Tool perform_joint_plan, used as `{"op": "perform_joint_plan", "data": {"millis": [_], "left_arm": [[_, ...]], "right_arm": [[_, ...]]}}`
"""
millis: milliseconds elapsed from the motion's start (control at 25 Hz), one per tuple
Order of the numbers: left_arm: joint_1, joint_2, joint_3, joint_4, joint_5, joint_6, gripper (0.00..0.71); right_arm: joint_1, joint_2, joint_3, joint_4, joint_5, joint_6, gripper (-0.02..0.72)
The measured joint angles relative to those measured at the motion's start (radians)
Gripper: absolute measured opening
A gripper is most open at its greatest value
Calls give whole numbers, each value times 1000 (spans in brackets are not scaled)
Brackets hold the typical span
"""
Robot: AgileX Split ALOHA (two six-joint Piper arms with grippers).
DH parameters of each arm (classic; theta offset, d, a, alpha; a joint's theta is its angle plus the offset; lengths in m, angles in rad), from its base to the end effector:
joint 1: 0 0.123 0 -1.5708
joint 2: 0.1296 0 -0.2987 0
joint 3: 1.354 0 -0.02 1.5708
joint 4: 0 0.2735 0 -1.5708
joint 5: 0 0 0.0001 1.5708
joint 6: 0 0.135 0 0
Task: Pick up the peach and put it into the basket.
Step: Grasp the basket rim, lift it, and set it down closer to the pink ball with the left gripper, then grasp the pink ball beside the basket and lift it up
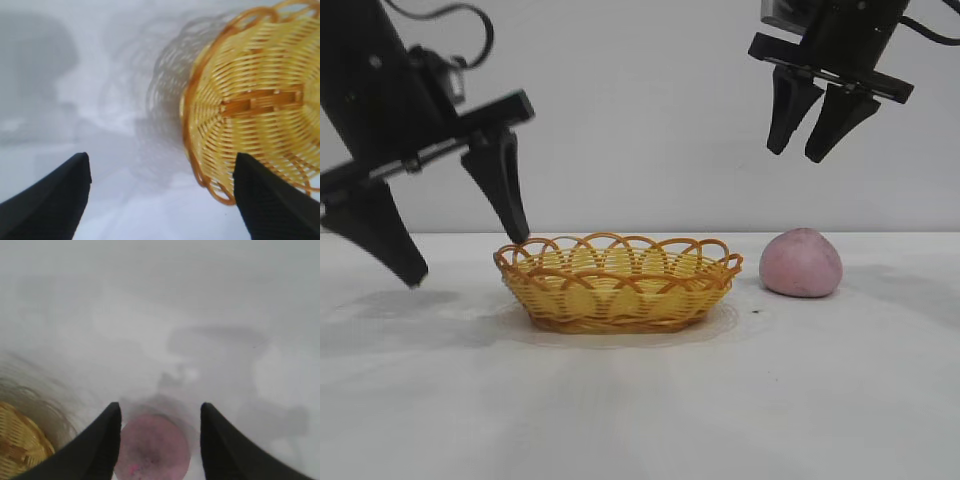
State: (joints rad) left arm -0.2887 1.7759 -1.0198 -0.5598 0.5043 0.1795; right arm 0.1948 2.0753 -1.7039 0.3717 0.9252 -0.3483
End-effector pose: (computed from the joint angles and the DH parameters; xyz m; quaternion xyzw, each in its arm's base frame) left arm 0.3577 -0.1424 0.1345 0.0136 0.9653 -0.1887 0.1798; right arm 0.4779 0.1342 0.1869 -0.1795 0.9536 0.1511 0.1888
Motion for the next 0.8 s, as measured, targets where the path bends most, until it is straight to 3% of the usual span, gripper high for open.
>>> {"op": "perform_joint_plan", "data": {"millis": [320,440,640,800], "left_arm": [[167,-67,0,520,-1,-223,525],[187,-81,0,675,15,-303,525],[187,-271,26,748,59,-356,525],[187,-556,164,747,107,-372,525]], "right_arm": [[0,0,0,0,0,0,295],[0,0,0,1,0,0,295],[0,0,0,6,0,-2,295],[0,0,0,25,0,-2,295]]}}
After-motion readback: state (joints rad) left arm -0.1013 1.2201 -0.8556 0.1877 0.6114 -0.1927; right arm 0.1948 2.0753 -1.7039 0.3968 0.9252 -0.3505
